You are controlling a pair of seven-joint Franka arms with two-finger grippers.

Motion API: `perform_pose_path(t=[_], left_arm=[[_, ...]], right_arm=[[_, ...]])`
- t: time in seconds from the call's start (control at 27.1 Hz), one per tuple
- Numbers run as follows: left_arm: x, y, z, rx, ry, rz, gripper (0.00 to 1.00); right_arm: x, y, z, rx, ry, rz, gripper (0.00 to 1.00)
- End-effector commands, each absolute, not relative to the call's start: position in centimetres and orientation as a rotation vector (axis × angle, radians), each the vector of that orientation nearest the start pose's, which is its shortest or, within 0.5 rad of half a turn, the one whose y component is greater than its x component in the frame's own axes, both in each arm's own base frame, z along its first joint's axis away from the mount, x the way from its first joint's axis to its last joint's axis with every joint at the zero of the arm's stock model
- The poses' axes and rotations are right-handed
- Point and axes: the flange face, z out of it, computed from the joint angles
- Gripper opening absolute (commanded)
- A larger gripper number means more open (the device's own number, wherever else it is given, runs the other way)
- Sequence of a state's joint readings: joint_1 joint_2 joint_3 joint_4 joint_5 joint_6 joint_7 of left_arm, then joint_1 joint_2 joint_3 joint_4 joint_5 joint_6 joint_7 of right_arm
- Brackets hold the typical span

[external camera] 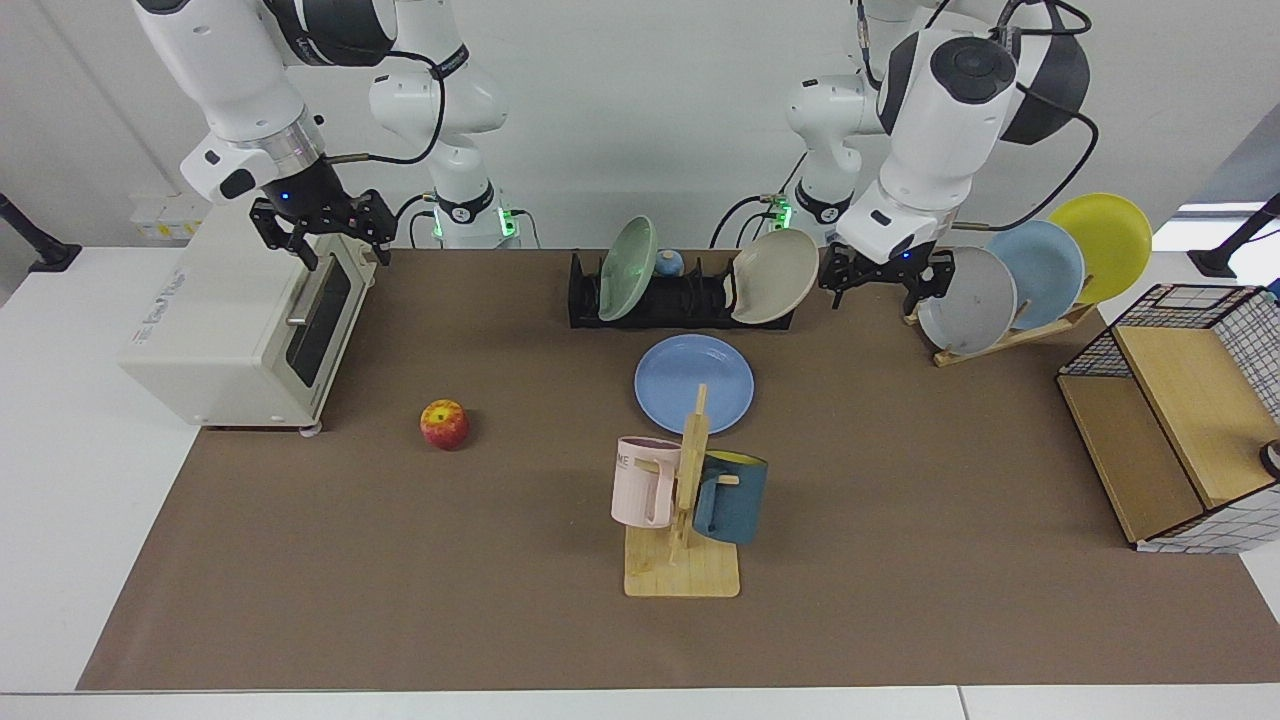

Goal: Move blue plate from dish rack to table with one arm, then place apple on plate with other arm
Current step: 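Release the blue plate and withdraw the left gripper to rest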

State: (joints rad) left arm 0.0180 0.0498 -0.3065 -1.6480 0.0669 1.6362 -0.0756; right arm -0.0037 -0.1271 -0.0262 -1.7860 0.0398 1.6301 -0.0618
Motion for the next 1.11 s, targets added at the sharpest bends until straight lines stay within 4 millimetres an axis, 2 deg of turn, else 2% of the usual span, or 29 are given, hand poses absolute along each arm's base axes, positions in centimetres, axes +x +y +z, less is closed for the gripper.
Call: perform_pose_path(t=[0.0, 0.18, 0.48, 0.74, 0.85, 1.07], left_arm=[[53.6, -14.5, 60.5, -3.029, 0.362, 0.036, 0.99], [52.4, -14.1, 62.7, -3.022, 0.376, -0.008, 1.0], [51.0, -13.3, 64.3, -3.031, 0.357, -0.015, 1.0], [51.3, -13.1, 64.5, -3.066, 0.352, -0.041, 1.0], [51.6, -11.7, 64.7, -3.126, 0.301, -0.046, 1.0], [51.6, -10.8, 64.6, -3.15, 0.26, -0.024, 1.0]], right_arm=[[51.5, -1.1, 59.6, -3.095, -0.019, 0.026, 1.0], [51.5, -1.1, 59.6, -3.095, -0.019, 0.026, 1.0], [51.5, -1.1, 59.6, -3.095, -0.019, 0.026, 1.0], [51.5, -1.2, 59.6, -3.095, -0.016, 0.026, 1.0], [51.4, -1.2, 59.5, -3.103, -0.015, 0.029, 1.0], [51.7, -1.7, 59.5, -3.169, -0.017, -0.015, 1.0]])
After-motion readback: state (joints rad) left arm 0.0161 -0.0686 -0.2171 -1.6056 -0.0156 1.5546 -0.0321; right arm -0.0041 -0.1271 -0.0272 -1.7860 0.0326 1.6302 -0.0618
